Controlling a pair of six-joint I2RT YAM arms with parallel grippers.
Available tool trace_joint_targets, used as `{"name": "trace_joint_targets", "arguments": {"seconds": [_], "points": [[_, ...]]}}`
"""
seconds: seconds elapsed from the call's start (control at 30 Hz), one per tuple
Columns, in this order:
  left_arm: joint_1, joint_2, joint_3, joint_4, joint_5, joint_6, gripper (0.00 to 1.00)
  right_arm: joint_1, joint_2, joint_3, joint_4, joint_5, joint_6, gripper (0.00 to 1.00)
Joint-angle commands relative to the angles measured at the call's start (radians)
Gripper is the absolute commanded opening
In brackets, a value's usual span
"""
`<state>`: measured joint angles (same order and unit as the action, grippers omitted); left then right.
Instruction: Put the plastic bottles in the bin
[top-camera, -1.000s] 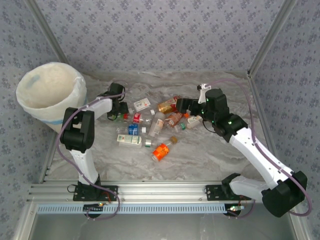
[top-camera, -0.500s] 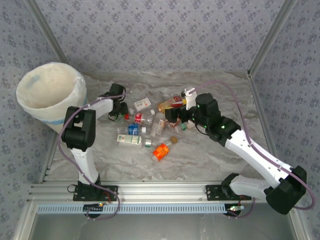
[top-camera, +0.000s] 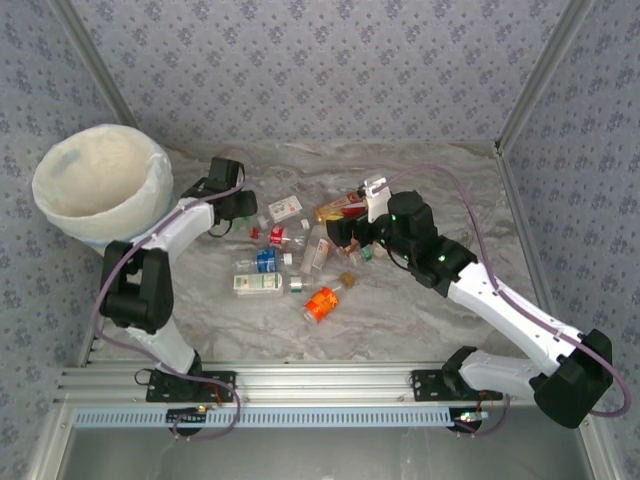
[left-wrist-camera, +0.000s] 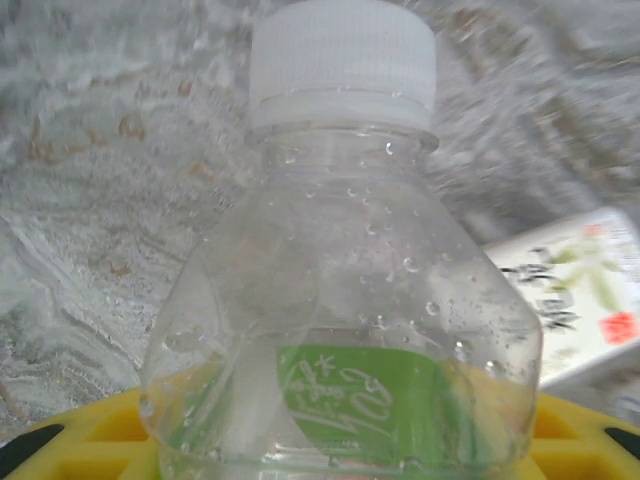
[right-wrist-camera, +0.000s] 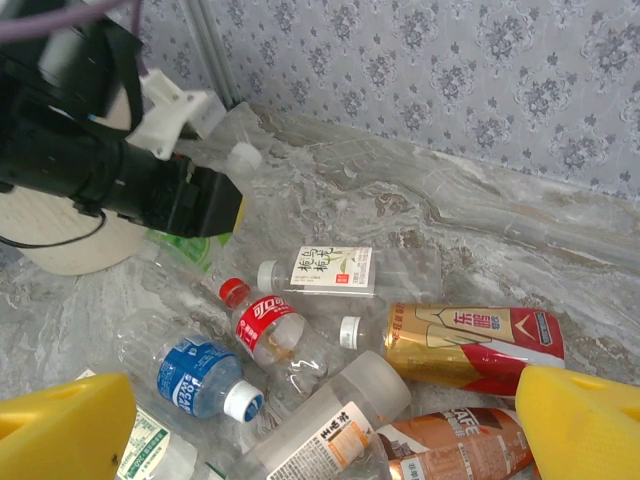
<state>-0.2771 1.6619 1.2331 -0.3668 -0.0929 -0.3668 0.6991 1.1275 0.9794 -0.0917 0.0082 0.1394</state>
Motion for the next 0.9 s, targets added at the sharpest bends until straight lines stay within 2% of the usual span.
{"name": "trace_joint_targets", "arguments": {"seconds": [0.0,0.27,0.43,0.5,0.7,0.87], "points": [[-0.022,-0.104,0.031,0.004,0.016,0.026,0.24,0.013,-0.003,-0.002,0.041,0.024,-0.030,1.00],[-0.033,-0.334,0.045,0.041,0.029,0.048,0.24,0.020,0.002,-0.002,0.055,0.032,-0.028,1.00],[-0.032,-0.418,0.104,0.045,0.032,0.093,0.24,0.019,0.008,0.000,0.066,0.038,-0.024,1.00],[-0.031,-0.441,0.133,0.042,0.003,0.112,0.24,0.020,0.011,0.001,0.067,0.039,-0.021,1.00],[-0.009,-0.538,0.156,0.124,-0.176,0.198,0.24,0.020,0.017,0.012,0.052,0.039,-0.012,1.00],[0.090,-0.534,0.226,0.090,-0.222,0.192,0.24,0.020,0.024,0.015,0.060,0.044,-0.011,1.00]]}}
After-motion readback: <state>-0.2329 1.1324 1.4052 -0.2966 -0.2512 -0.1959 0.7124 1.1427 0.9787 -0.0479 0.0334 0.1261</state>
